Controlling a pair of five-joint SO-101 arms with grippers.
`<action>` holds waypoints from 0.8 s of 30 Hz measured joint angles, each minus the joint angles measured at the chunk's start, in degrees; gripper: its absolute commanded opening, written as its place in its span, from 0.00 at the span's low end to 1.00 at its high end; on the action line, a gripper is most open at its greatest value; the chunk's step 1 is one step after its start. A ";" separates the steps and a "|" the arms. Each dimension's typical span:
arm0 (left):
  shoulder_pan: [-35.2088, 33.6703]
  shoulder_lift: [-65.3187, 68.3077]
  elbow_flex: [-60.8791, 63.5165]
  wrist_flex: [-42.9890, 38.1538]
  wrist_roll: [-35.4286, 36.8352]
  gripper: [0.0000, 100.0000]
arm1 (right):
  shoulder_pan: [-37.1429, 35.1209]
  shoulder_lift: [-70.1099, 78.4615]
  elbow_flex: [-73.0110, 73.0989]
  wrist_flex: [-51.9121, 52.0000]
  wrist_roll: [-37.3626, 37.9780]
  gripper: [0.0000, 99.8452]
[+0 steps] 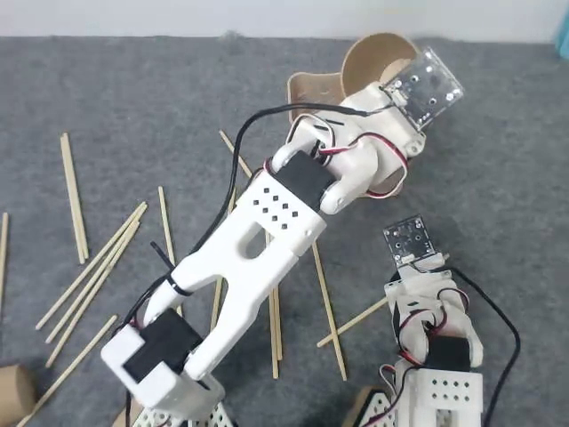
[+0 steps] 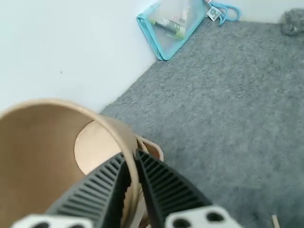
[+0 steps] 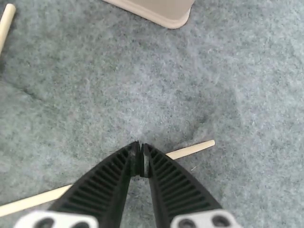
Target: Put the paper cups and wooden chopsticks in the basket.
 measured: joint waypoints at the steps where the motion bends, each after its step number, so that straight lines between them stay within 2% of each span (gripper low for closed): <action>1: 0.00 0.00 0.00 0.79 -0.70 0.01 | 0.00 0.00 0.00 0.00 0.00 0.01; 10: -0.09 0.00 -2.64 8.26 -5.54 0.01 | 0.00 0.00 0.00 0.00 0.00 0.01; 21: -2.55 0.00 -2.64 8.26 -6.51 0.01 | 0.00 0.00 0.00 0.00 0.35 0.01; 24: -2.29 0.00 -3.52 8.26 -6.51 0.07 | 0.00 0.00 0.00 0.00 0.35 0.01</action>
